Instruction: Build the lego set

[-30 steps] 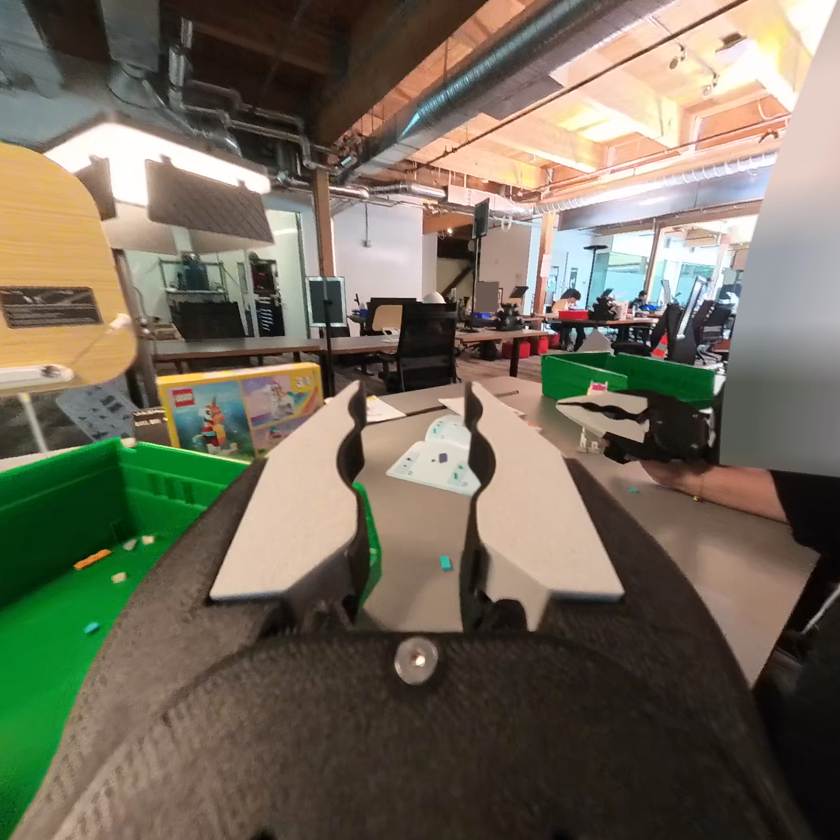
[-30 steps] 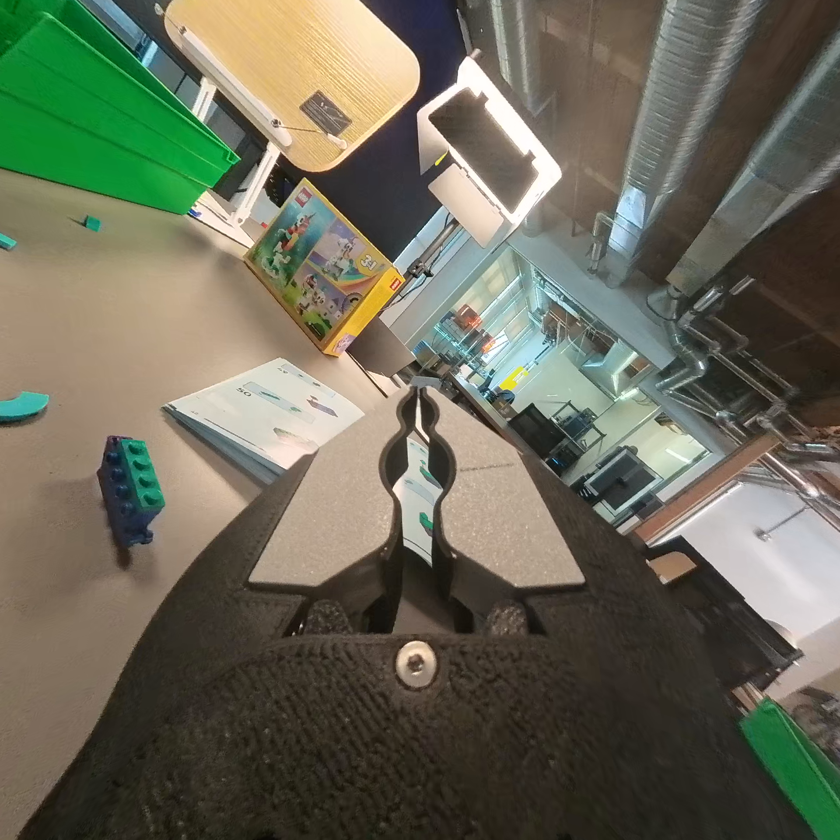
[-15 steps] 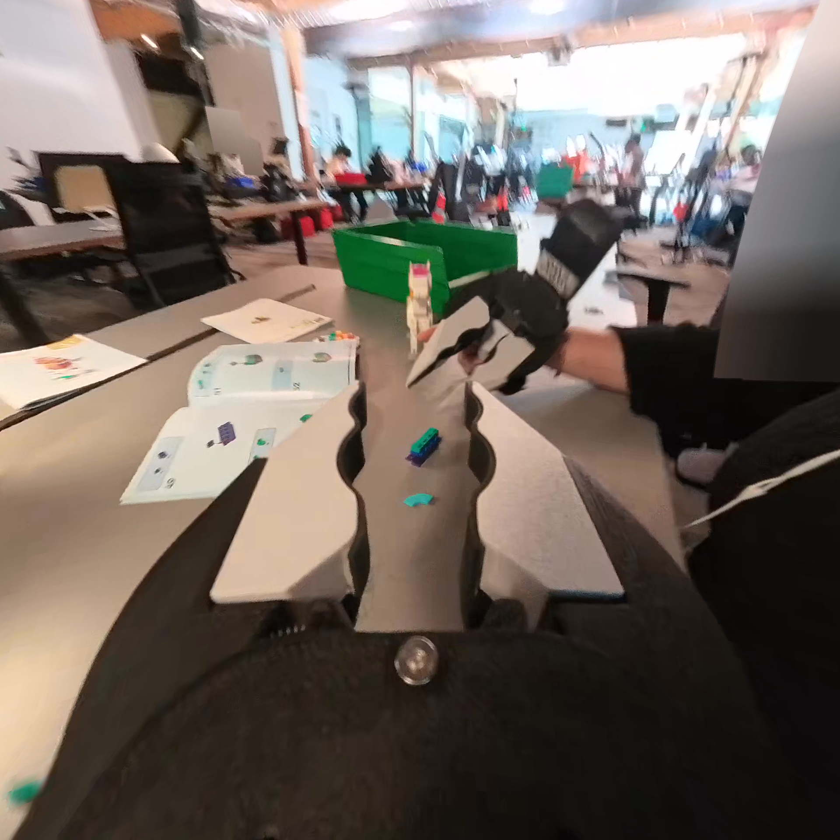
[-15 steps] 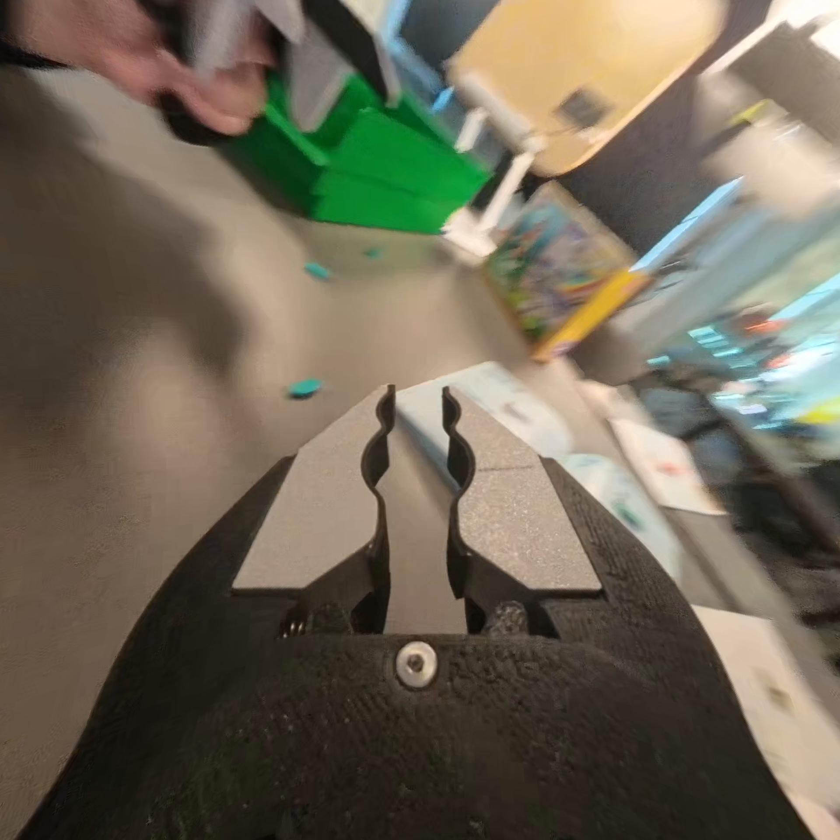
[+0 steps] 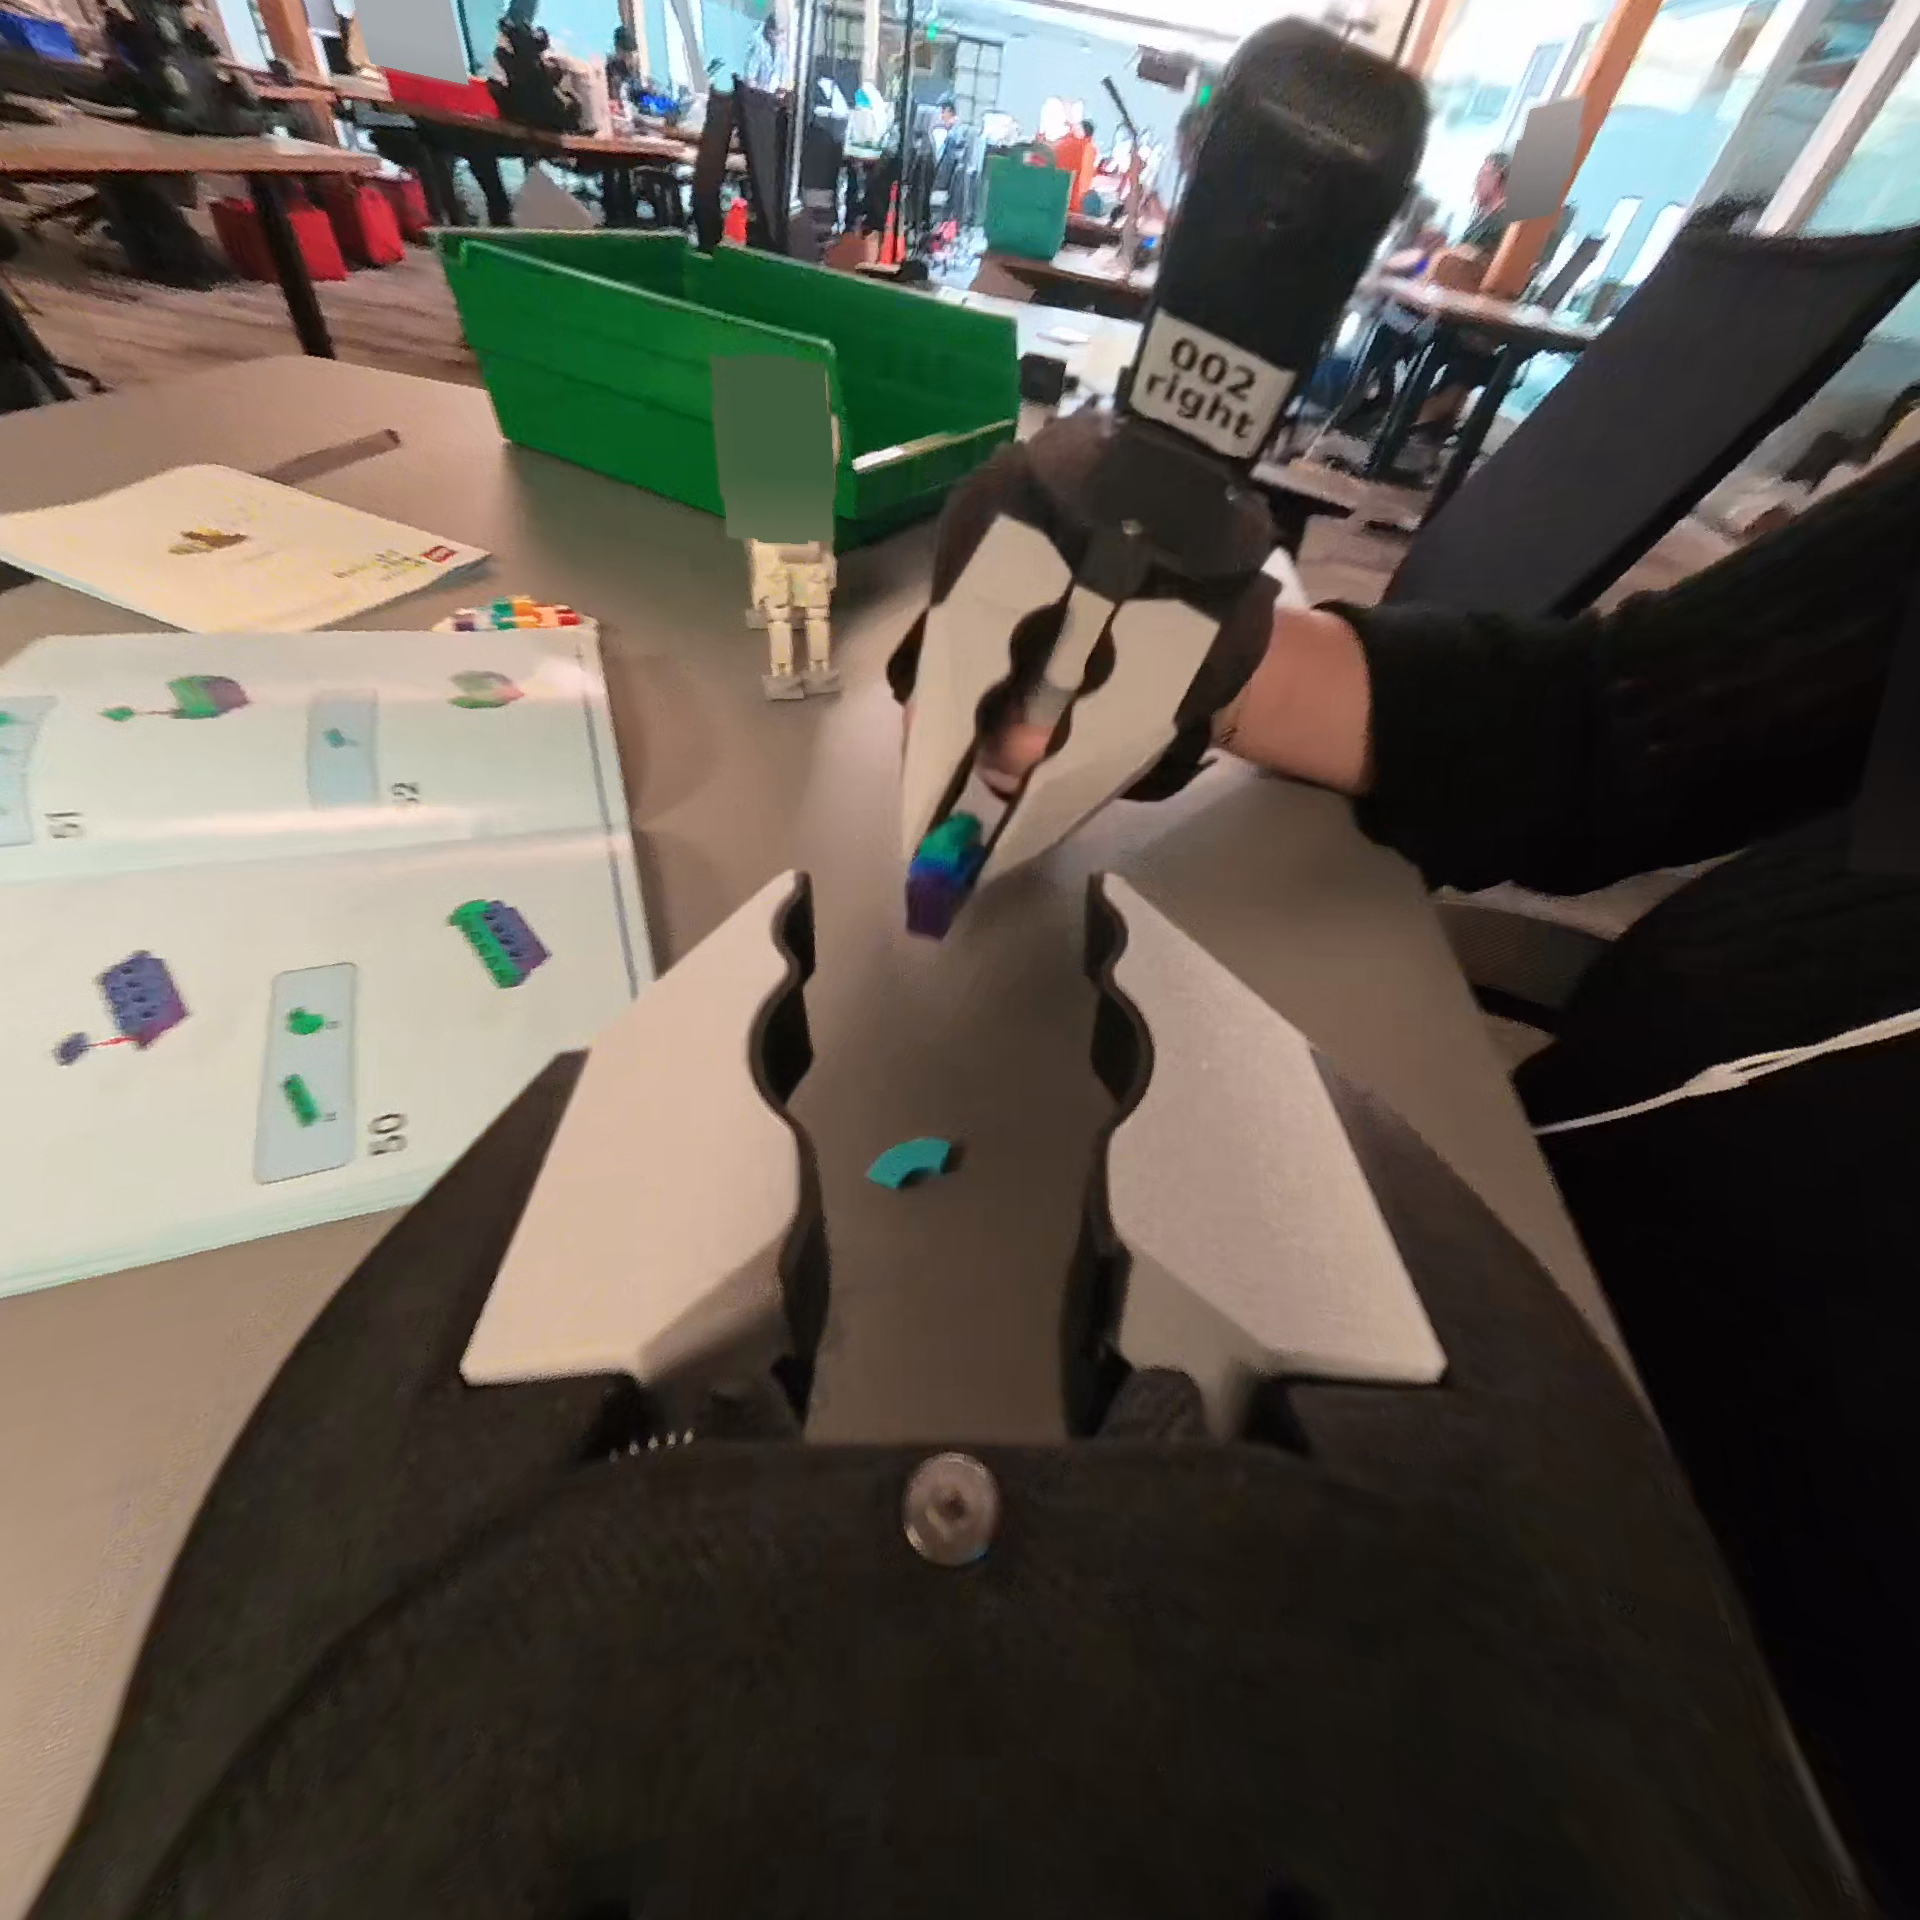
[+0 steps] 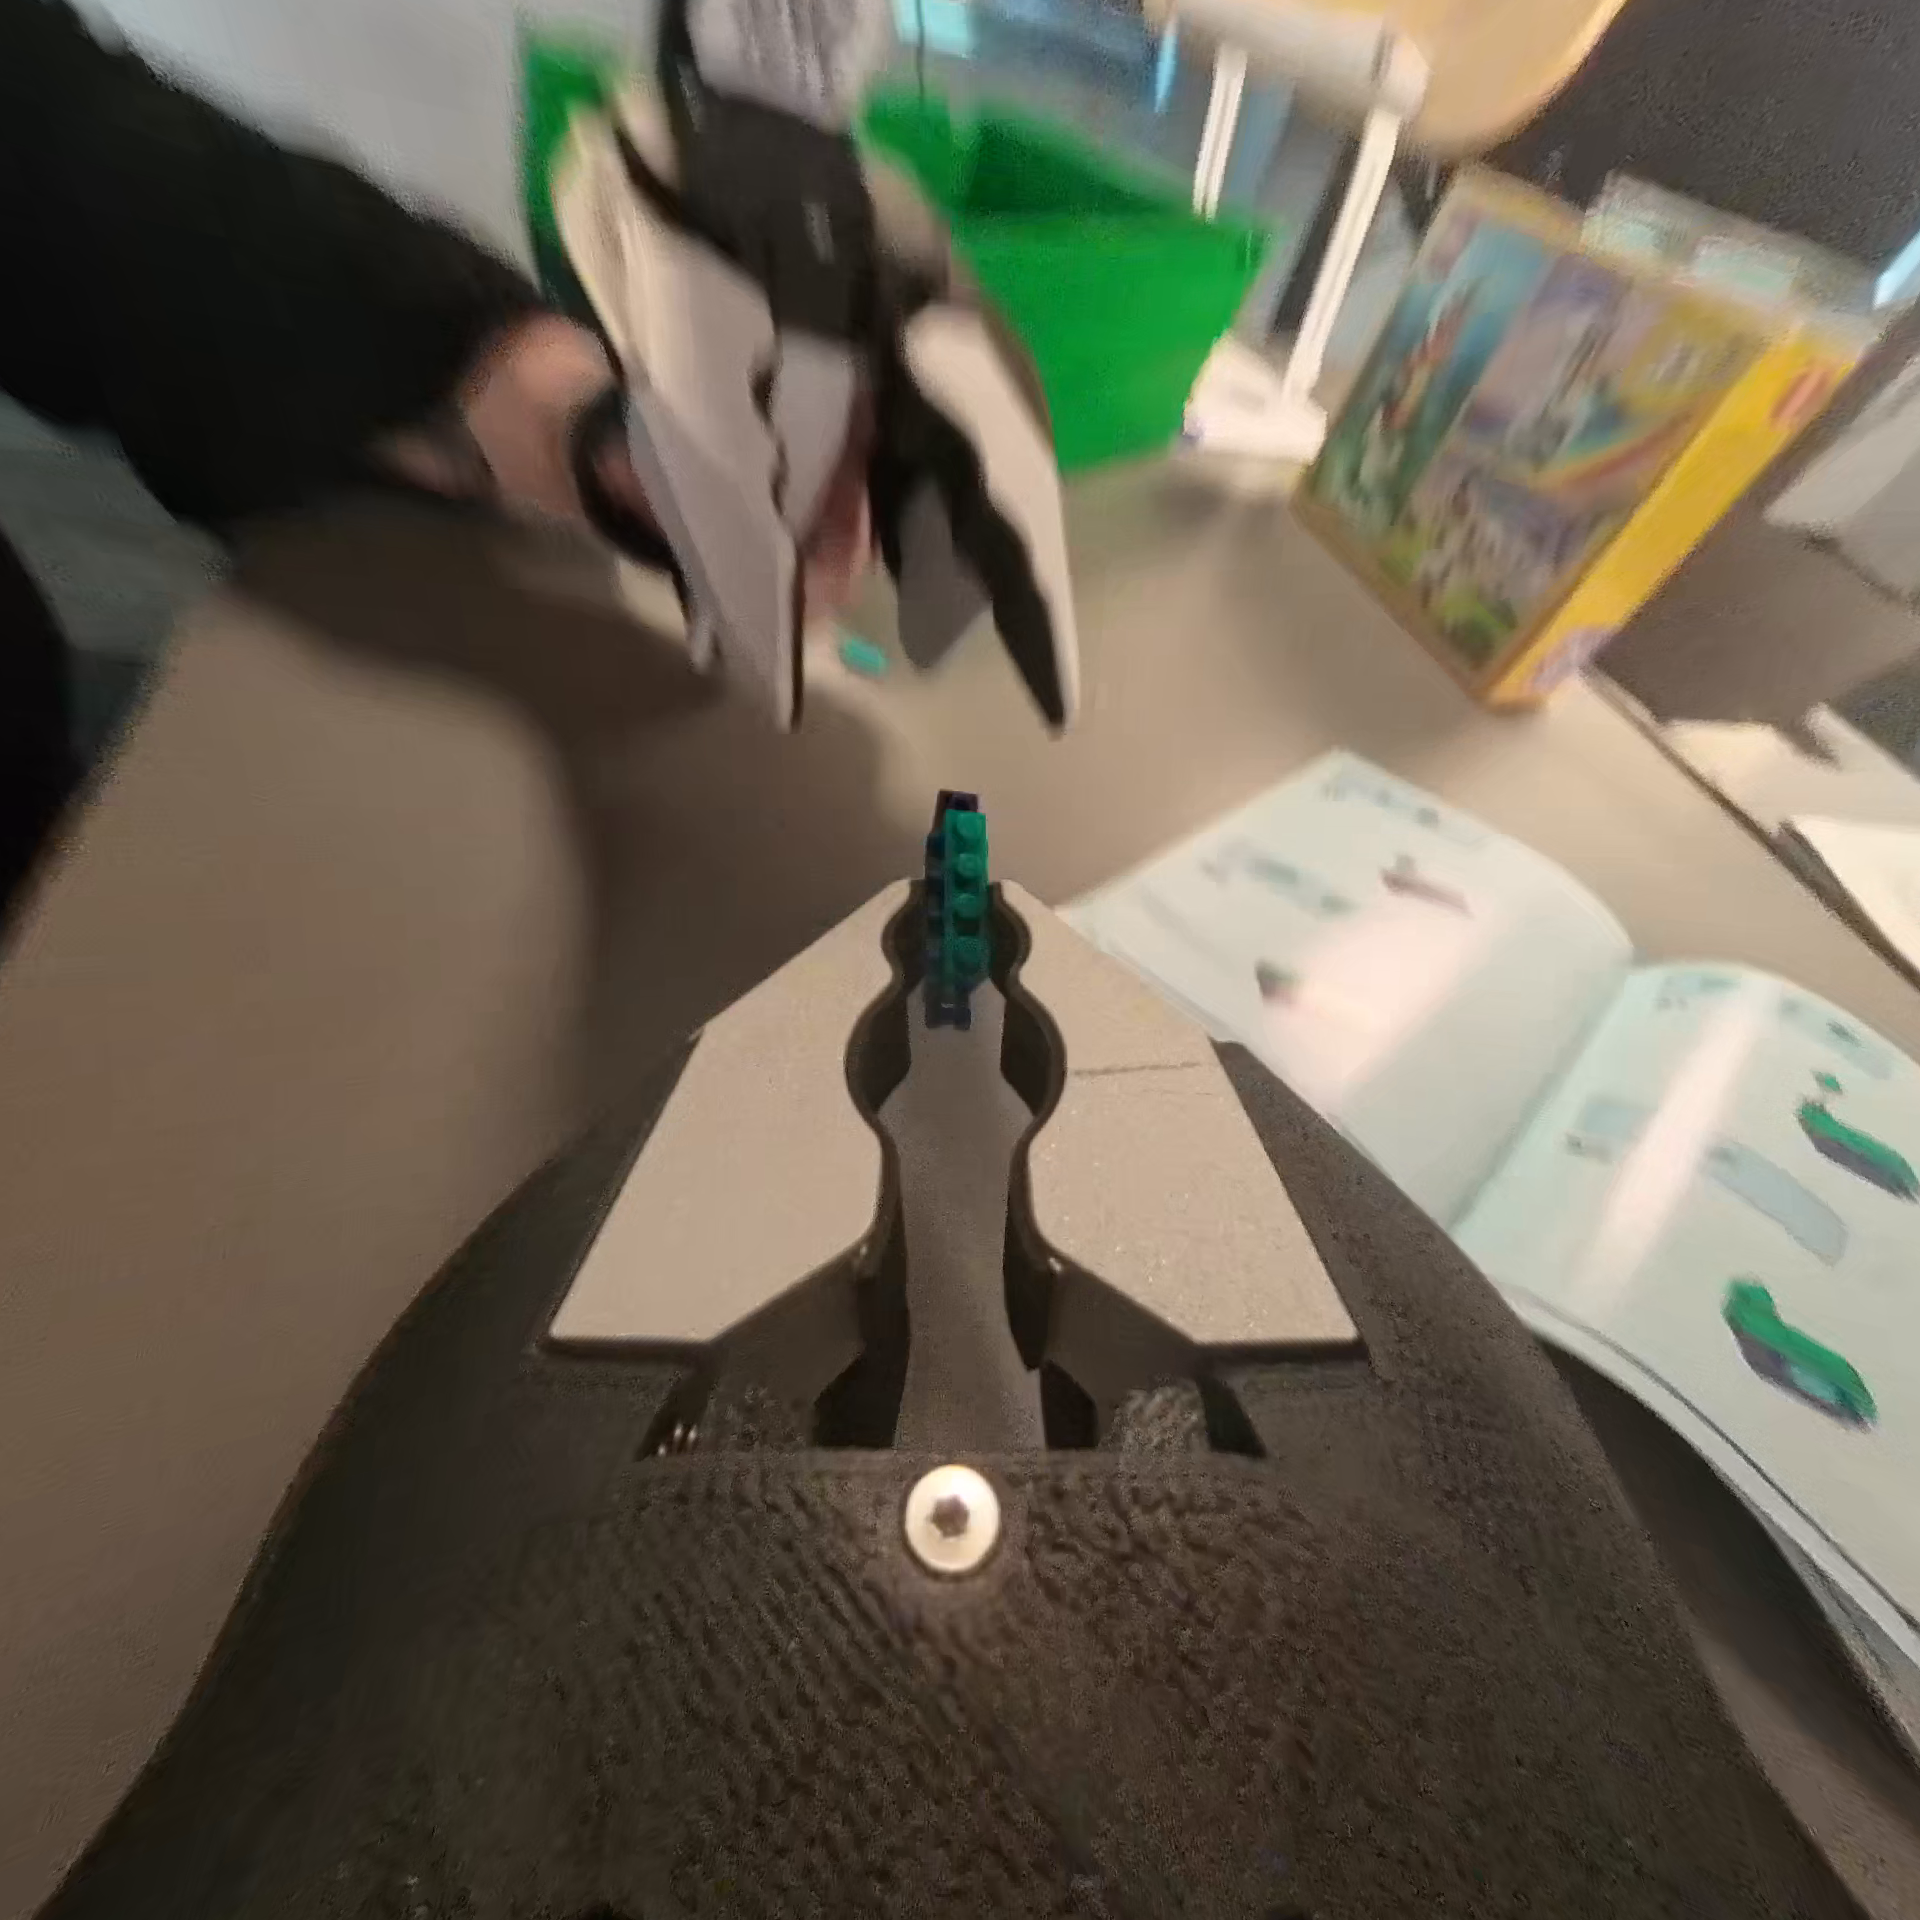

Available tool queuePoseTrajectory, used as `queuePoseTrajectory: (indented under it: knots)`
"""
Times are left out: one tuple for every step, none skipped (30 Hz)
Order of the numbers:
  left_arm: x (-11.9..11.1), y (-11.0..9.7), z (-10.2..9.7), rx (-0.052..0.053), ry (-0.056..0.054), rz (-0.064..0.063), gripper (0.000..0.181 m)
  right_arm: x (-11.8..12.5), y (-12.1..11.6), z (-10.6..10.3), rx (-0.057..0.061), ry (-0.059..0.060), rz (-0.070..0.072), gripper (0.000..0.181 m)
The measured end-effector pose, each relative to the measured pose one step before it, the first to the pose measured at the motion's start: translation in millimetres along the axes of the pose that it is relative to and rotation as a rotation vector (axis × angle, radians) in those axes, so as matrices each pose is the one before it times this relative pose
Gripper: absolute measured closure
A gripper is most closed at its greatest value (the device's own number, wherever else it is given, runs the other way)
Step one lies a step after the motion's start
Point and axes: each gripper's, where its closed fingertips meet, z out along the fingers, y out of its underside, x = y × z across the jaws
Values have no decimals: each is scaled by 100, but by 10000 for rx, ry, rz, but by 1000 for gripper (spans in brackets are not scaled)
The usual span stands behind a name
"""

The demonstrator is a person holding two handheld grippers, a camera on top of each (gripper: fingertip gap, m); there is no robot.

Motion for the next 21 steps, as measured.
queuePoseTrajectory:
  knots:
    - [349, -13, 87, 154, 147, -142, 130, -329, -1389, -264, 887, -177, 87, 172]
    - [352, 11, 81, 120, 117, -47, 132, -356, -1138, -171, 729, -160, -20, 173]
    - [340, -36, 35, 112, 96, 53, 137, -348, -826, -100, 532, -144, -63, 173]
    - [327, -176, -10, 179, 69, 134, 142, -293, -559, -24, 365, -116, -58, 173]
    - [299, -262, -48, 204, 58, 152, 145, -236, -336, 21, 222, -91, -49, 173]
    - [281, -270, -52, 176, 73, 136, 148, -176, -152, 51, 103, -56, -63, 173]
    - [215, -246, -57, 140, 63, 114, 151, -142, -65, 51, 44, -35, -99, 172]
    - [195, -159, -50, 95, 89, 90, 156, -144, -25, 50, 21, -38, -109, 172]
    - [116, -95, -51, 65, 52, 67, 160, -124, 5, 50, -4, -32, -85, 172]
    - [131, -61, -52, 60, 68, 33, 165, -92, 35, 56, -22, -21, -72, 172]
    - [205, -103, -42, 104, 109, 17, 169, -69, 21, 44, -11, -11, -72, 172]
    - [194, -128, -25, 127, 102, -2, 169, -27, -27, 43, 17, 14, -66, 172]
    - [119, -90, -3, 97, 55, -7, 168, -57, -21, 45, 20, -1, -56, 172]
    - [148, -21, 48, 38, 81, -2, 167, -119, 24, 54, -11, -43, -36, 172]
    - [69, 86, 72, -48, 35, -21, 167, -92, 57, 45, -25, -26, -25, 172]
    - [-40, 33, 15, -29, -43, 22, 168, 1, 45, 8, -16, 13, -18, 172]
    - [-147, 120, 27, -135, -127, 48, 170, 119, 58, -66, -27, 53, 42, 172]
    - [-513, 298, 8, -308, -356, 96, 174, 202, 97, -110, -78, 80, 75, 171]
    - [-503, 594, 58, -482, -337, 209, 174, 130, 113, -139, -114, 6, 76, 168]
    - [17, 505, 80, -354, -11, 215, 174, -36, 85, -119, -120, -103, 81, 163]
    - [271, 294, 104, -176, 117, 118, 174, -99, 179, -98, -187, -111, -5, 160]
